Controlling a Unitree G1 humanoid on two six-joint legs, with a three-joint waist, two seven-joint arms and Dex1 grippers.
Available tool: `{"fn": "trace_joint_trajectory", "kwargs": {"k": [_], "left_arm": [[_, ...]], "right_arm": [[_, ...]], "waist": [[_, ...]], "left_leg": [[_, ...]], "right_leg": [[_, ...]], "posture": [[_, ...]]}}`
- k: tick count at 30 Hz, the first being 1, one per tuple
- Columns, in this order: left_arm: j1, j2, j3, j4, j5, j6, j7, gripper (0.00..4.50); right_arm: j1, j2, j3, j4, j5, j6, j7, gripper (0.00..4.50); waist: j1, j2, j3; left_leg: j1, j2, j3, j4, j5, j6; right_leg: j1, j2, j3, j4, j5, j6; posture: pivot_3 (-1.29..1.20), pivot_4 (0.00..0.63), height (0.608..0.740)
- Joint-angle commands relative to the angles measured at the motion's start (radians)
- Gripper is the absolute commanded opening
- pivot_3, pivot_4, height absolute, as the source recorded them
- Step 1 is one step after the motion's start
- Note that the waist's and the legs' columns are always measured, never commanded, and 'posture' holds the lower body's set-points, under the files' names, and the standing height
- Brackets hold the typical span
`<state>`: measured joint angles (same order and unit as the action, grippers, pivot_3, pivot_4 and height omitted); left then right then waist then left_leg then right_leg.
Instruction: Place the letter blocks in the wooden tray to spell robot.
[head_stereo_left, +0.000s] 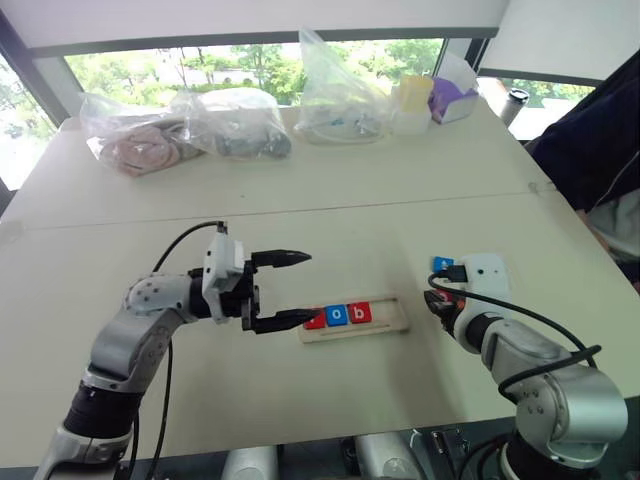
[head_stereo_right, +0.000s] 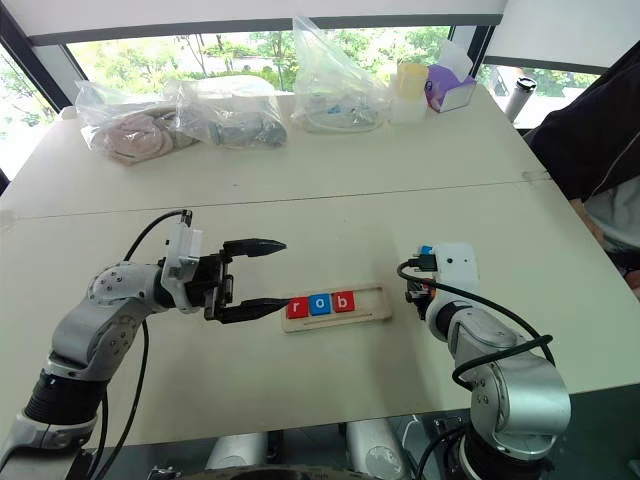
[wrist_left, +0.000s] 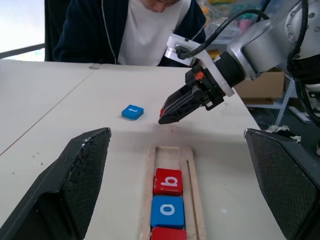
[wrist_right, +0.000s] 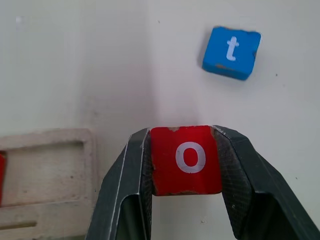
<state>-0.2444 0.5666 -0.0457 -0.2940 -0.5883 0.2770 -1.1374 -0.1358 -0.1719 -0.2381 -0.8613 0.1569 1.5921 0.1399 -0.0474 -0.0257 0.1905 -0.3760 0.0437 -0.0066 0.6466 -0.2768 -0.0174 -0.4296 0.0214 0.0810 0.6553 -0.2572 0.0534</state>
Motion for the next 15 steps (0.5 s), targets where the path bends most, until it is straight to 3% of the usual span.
{"fn": "trace_joint_trajectory", "kwargs": {"k": [1, 6, 15], "left_arm": [[-0.009, 0.000, 0.010, -0.011, 0.003, -0.022, -0.001, 4.50], [-0.005, 0.000, 0.011, -0.014, 0.003, -0.022, 0.004, 4.50], [-0.018, -0.004, 0.007, 0.000, 0.009, -0.027, 0.001, 4.50]], "right_arm": [[0.017, -0.011, -0.006, 0.015, -0.002, -0.059, 0.004, 2.23], [0.012, -0.136, 0.002, 0.023, 0.057, -0.139, 0.110, 4.46], [0.152, -0.666, 0.011, 0.153, 0.191, -0.715, 0.703, 4.46]], "waist": [[0.000, 0.000, 0.000], [-0.001, 0.000, 0.000], [0.003, 0.000, 0.000]], "left_leg": [[0.000, 0.000, 0.000, 0.000, 0.000, 0.000], [0.000, 0.000, 0.000, 0.000, 0.000, 0.000], [0.000, 0.000, 0.000, 0.000, 0.000, 0.000]], "right_leg": [[0.000, 0.000, 0.000, 0.000, 0.000, 0.000], [0.000, 0.000, 0.000, 0.000, 0.000, 0.000], [0.002, 0.001, -0.001, -0.004, 0.000, 0.001]], "posture": [[0.00, 0.150, 0.740], [0.00, 0.150, 0.740], [0.00, 0.150, 0.740]]}}
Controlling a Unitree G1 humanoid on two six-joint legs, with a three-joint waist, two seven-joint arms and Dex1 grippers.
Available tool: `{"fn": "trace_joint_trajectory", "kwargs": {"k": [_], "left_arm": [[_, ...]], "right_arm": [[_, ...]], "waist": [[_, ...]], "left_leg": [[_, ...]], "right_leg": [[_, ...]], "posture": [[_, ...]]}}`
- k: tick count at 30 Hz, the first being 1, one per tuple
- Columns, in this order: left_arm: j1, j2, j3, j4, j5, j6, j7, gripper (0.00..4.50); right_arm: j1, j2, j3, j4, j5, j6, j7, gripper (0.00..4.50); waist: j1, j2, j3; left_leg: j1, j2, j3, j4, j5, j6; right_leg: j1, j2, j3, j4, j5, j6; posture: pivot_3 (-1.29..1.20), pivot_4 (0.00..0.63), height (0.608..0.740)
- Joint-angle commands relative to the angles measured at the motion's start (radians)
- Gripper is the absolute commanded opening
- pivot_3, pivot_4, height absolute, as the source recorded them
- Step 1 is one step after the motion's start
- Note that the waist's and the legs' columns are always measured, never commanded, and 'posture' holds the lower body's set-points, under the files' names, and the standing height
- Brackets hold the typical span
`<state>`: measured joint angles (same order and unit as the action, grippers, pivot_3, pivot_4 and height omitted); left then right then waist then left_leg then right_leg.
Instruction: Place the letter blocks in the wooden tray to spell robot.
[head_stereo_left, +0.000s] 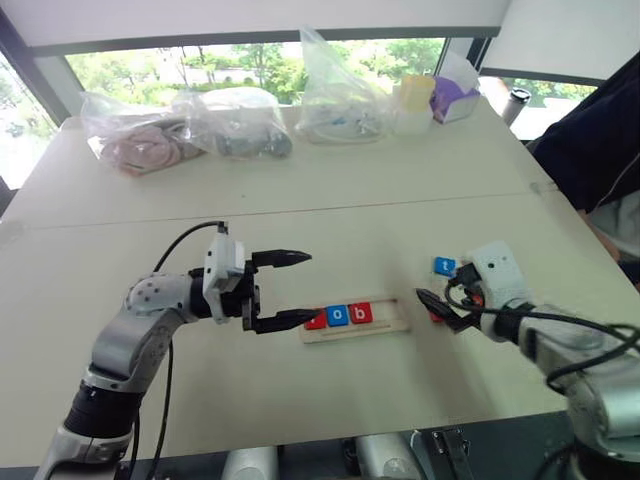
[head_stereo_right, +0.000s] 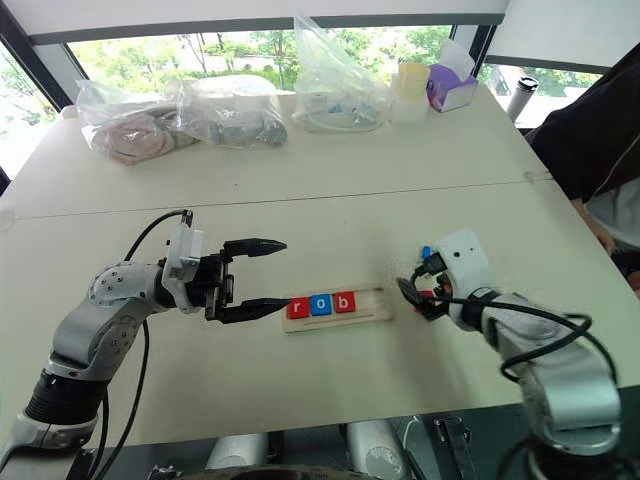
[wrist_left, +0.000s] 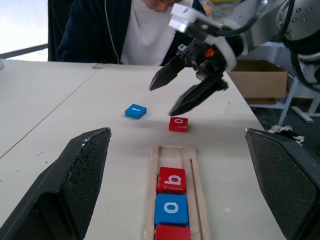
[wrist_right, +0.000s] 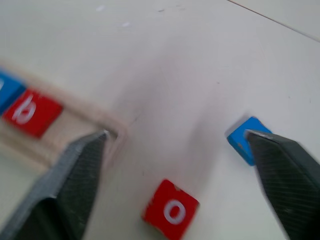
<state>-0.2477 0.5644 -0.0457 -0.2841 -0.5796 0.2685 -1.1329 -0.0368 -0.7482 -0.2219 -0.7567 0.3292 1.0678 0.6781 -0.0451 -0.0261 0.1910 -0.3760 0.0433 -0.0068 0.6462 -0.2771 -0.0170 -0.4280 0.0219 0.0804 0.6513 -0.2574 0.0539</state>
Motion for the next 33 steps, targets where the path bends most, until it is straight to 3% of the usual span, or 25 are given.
{"fn": "trace_joint_trajectory", "kwargs": {"k": [1, 7, 17, 25, 28, 33], "left_arm": [[-0.018, -0.003, 0.006, -0.007, 0.001, -0.019, -0.004, 4.50], [-0.028, -0.005, 0.009, -0.006, 0.002, -0.022, -0.003, 4.50], [-0.010, -0.001, 0.011, -0.030, 0.003, -0.024, 0.017, 4.50], [-0.007, -0.002, 0.006, -0.033, 0.003, -0.025, 0.025, 4.50], [-0.009, -0.003, 0.005, -0.034, 0.002, -0.024, 0.027, 4.50], [-0.010, -0.005, 0.004, -0.035, 0.002, -0.022, 0.031, 4.50]], "right_arm": [[0.067, -0.113, -0.005, 0.072, 0.022, -0.229, 0.197, 4.46], [0.065, -0.277, 0.087, 0.365, -0.067, -0.587, 0.412, 4.46], [-0.076, -0.251, 0.218, 0.683, -0.116, -0.799, 0.515, 4.46], [-0.167, -0.207, 0.264, 0.774, -0.136, -0.848, 0.524, 4.46], [-0.180, -0.197, 0.274, 0.789, -0.145, -0.862, 0.526, 3.66], [-0.189, -0.196, 0.279, 0.768, -0.143, -0.863, 0.530, 1.19]], "waist": [[0.000, 0.000, 0.000], [-0.001, -0.001, 0.000], [0.001, -0.001, 0.001], [0.000, -0.001, 0.001], [0.001, -0.001, 0.001], [0.001, 0.000, 0.000]], "left_leg": [[0.000, 0.000, 0.000, 0.000, 0.000, 0.000], [0.001, 0.000, 0.001, 0.003, 0.000, 0.000], [0.001, 0.000, 0.001, 0.002, 0.000, 0.000], [0.001, 0.000, 0.001, 0.003, 0.000, 0.000], [0.001, 0.000, 0.001, 0.003, 0.000, 0.000], [0.001, 0.000, 0.001, 0.003, 0.000, 0.000]], "right_leg": [[0.000, 0.000, 0.000, 0.000, 0.000, 0.000], [0.002, 0.000, 0.001, 0.000, 0.000, 0.000], [0.001, 0.000, 0.001, 0.000, 0.002, 0.002], [0.002, 0.000, 0.001, 0.001, 0.002, 0.002], [0.002, 0.000, 0.001, 0.001, 0.002, 0.003], [0.002, 0.000, 0.001, 0.001, 0.002, 0.003]], "posture": [[0.00, 0.150, 0.740], [0.00, 0.150, 0.740], [0.00, 0.150, 0.740], [0.00, 0.150, 0.740], [0.00, 0.150, 0.740], [0.00, 0.150, 0.740]]}}
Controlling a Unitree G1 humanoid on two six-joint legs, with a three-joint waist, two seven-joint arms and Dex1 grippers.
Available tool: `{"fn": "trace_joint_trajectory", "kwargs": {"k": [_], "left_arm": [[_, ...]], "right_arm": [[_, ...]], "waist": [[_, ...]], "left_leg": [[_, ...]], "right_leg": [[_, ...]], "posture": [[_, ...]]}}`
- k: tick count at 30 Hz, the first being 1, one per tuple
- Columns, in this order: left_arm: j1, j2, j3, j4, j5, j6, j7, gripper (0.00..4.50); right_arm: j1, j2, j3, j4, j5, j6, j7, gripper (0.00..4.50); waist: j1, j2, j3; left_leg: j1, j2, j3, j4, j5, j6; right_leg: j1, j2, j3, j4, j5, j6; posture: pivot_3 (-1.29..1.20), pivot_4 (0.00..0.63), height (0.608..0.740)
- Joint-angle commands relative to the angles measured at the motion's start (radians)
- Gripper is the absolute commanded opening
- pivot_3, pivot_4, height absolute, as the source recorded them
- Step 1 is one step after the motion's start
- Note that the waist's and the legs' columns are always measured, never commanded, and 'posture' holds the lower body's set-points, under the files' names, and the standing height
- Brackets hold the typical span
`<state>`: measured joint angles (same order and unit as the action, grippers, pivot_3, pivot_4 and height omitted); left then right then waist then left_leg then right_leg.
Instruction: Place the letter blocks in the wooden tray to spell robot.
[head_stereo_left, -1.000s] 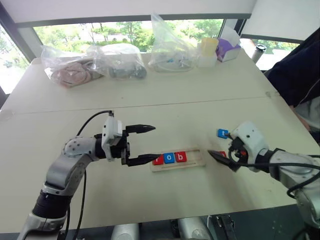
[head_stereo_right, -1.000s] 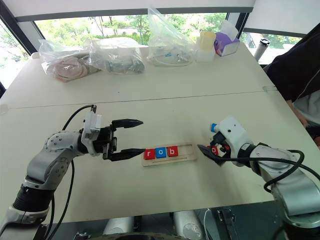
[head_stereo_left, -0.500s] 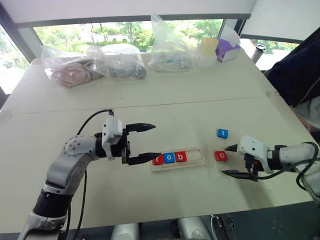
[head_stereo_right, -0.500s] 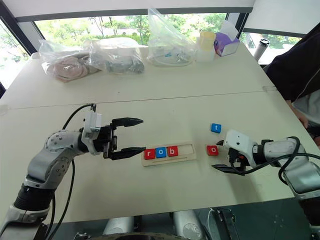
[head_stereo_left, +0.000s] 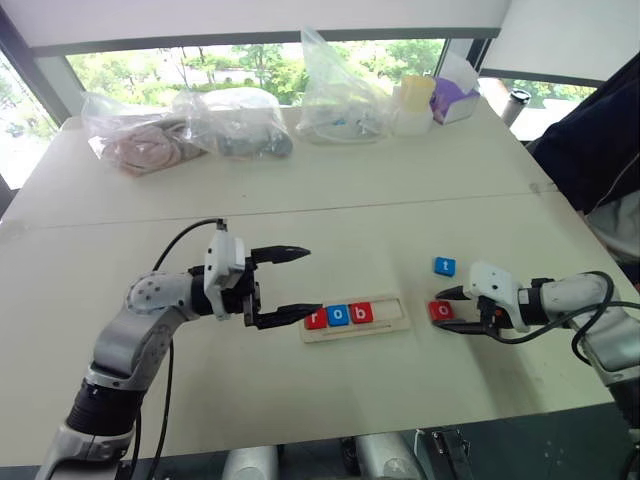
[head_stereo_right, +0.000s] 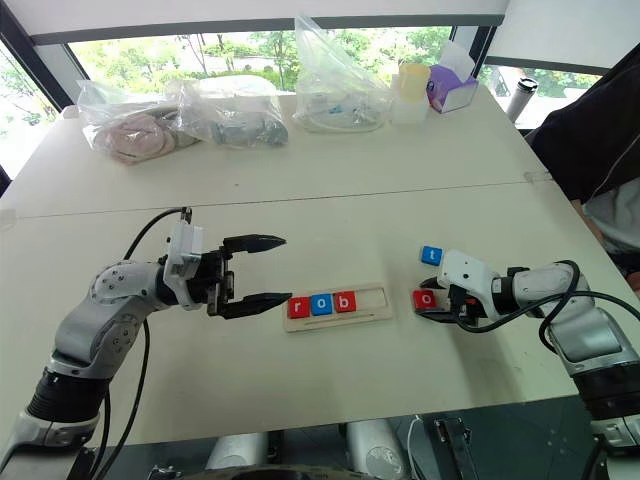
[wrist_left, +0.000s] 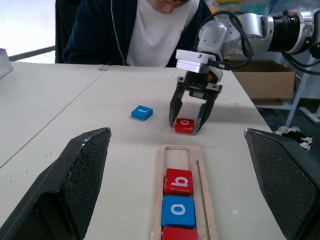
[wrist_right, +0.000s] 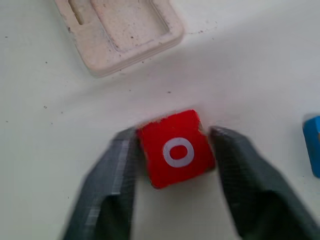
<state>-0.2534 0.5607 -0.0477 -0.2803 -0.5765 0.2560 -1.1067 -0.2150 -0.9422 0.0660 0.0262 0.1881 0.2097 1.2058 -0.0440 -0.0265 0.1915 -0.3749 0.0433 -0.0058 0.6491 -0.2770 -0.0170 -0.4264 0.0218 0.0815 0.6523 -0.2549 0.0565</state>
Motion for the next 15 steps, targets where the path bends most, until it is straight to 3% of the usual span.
{"fn": "trace_joint_trajectory", "kwargs": {"k": [1, 8, 15], "left_arm": [[-0.004, -0.001, 0.006, -0.039, -0.001, -0.010, 0.005, 4.50], [-0.007, -0.004, 0.002, -0.039, -0.002, -0.007, 0.009, 4.50], [-0.008, -0.010, -0.005, -0.043, -0.002, -0.007, 0.014, 4.50]], "right_arm": [[-0.013, -0.003, -0.009, -0.026, -0.006, -0.013, -0.002, 1.18], [-0.079, 0.020, 0.019, -0.214, 0.030, 0.084, -0.003, 1.18], [-0.116, 0.055, 0.099, -0.242, -0.008, 0.090, 0.000, 1.18]], "waist": [[0.000, 0.000, 0.000], [-0.003, 0.000, 0.000], [0.004, 0.000, 0.000]], "left_leg": [[0.000, 0.000, 0.000, 0.000, 0.000, 0.000], [0.001, 0.000, 0.000, 0.000, 0.000, 0.000], [0.000, -0.001, -0.001, 0.000, 0.000, 0.000]], "right_leg": [[0.000, 0.000, 0.000, 0.000, 0.000, 0.000], [0.000, 0.000, 0.000, 0.002, 0.000, 0.000], [0.000, -0.001, 0.000, 0.001, 0.001, 0.000]], "posture": [[0.00, 0.150, 0.740], [0.00, 0.150, 0.740], [0.00, 0.150, 0.740]]}}
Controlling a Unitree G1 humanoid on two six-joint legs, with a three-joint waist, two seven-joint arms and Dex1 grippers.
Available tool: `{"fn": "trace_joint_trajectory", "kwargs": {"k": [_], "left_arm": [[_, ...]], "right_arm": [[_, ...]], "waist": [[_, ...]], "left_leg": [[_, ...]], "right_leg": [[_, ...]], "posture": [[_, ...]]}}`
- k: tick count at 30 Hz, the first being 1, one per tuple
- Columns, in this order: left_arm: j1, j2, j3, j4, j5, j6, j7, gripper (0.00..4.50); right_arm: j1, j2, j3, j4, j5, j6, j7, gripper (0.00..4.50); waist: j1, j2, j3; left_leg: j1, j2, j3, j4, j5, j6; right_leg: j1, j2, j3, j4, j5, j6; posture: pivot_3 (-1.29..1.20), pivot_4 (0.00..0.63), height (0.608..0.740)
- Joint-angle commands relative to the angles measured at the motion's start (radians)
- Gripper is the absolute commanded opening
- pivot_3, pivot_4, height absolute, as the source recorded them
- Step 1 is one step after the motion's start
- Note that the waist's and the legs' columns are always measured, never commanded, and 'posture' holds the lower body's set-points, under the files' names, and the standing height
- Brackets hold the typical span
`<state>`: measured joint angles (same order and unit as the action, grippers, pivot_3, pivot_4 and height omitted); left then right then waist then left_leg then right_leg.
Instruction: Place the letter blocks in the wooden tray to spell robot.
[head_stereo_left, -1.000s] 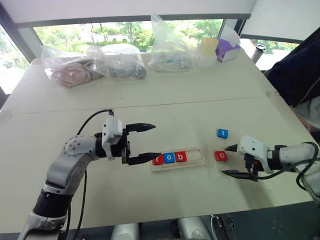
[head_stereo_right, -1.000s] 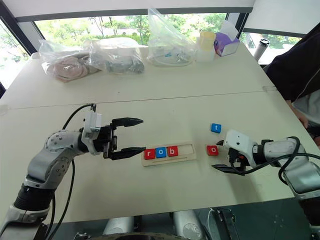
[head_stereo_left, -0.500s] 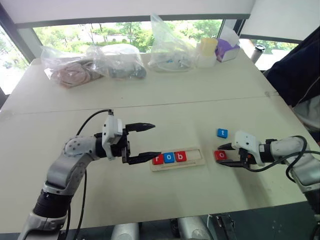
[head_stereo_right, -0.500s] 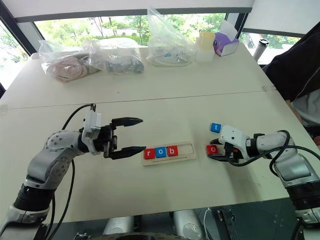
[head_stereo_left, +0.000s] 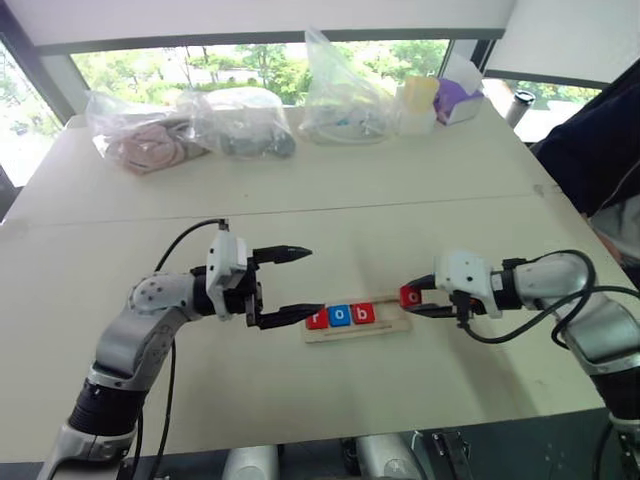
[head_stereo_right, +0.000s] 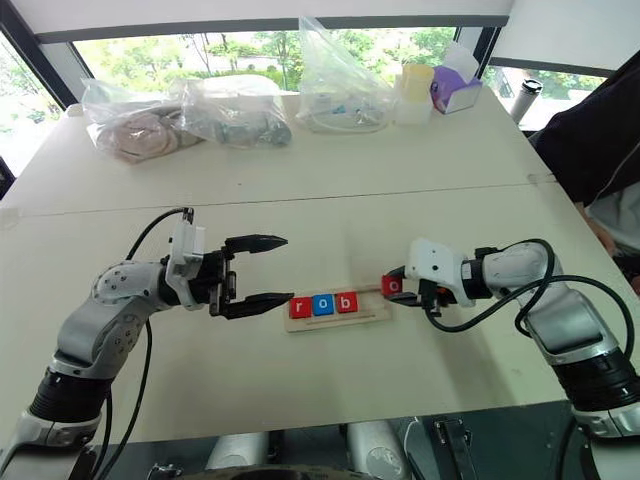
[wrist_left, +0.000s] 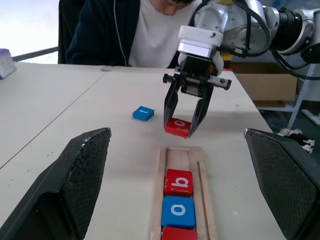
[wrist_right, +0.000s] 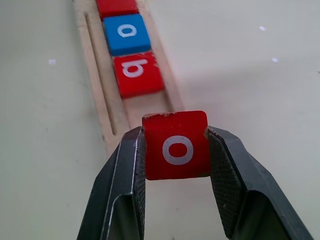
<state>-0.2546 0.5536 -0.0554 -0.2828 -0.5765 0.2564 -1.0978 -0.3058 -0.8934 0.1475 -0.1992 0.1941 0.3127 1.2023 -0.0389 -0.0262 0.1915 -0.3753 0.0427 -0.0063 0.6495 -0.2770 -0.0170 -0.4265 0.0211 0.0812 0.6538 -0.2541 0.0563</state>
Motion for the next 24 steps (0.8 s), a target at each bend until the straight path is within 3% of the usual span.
{"fn": "trace_joint_trajectory", "kwargs": {"k": [1, 24], "left_arm": [[-0.006, -0.002, 0.003, -0.042, -0.002, -0.008, 0.005, 4.50], [0.017, 0.000, 0.007, -0.073, -0.006, -0.002, 0.041, 4.50]], "right_arm": [[-0.030, 0.009, 0.028, -0.009, -0.024, -0.022, 0.004, 1.18], [-0.113, 0.081, 0.142, 0.071, -0.113, -0.090, 0.026, 1.18]], "waist": [[-0.002, 0.000, 0.000], [-0.004, 0.000, 0.000]], "left_leg": [[0.000, 0.000, 0.000, 0.000, 0.000, 0.000], [0.000, 0.000, 0.000, 0.000, 0.000, 0.000]], "right_leg": [[0.000, 0.000, 0.000, 0.000, 0.000, 0.000], [0.000, 0.000, 0.000, 0.000, 0.002, -0.003]], "posture": [[0.00, 0.150, 0.740], [0.00, 0.150, 0.740]]}}
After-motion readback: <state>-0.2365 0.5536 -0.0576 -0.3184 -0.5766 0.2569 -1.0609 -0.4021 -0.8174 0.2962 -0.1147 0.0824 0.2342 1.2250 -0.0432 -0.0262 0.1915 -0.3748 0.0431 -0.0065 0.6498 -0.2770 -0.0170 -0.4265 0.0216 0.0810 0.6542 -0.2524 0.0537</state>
